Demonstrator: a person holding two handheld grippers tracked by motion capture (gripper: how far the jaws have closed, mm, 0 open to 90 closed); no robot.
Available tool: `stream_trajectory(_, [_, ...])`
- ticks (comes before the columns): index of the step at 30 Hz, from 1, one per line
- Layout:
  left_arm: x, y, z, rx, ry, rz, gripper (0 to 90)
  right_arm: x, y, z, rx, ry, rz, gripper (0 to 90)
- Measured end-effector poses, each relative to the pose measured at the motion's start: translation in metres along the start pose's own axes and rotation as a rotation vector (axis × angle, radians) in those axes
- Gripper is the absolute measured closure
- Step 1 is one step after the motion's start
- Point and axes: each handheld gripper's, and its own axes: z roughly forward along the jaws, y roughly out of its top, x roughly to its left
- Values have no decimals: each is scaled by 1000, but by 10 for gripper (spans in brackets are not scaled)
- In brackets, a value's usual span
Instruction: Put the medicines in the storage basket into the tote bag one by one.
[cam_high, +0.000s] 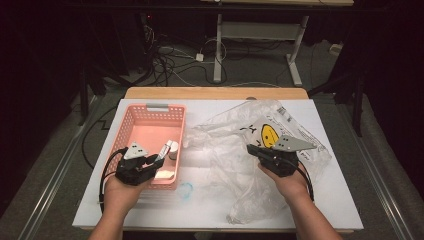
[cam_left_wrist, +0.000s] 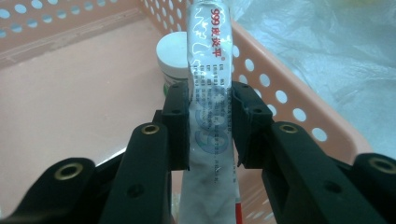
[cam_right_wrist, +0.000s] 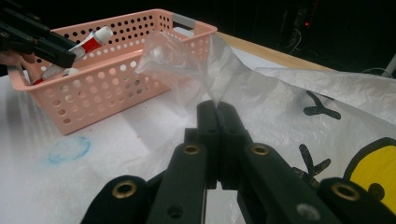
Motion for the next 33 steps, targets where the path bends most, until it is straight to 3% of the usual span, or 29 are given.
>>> stream_trajectory(4, [-2, -2, 0, -19, -19, -11, 682, 0, 0, 1, 4, -3, 2, 900])
stream_trajectory(8, [-8, 1, -2, -32, 13, 21, 682, 0, 0, 0, -2, -5, 5, 900])
stream_trajectory(16, [-7, 5, -8, -72, 17, 6, 682, 0, 0, -1, -6, -4, 1, 900])
stream_trajectory(33, [-20, 15, -26, -152, -28, 20, 682, 0, 1, -2, -12, -7, 3, 900])
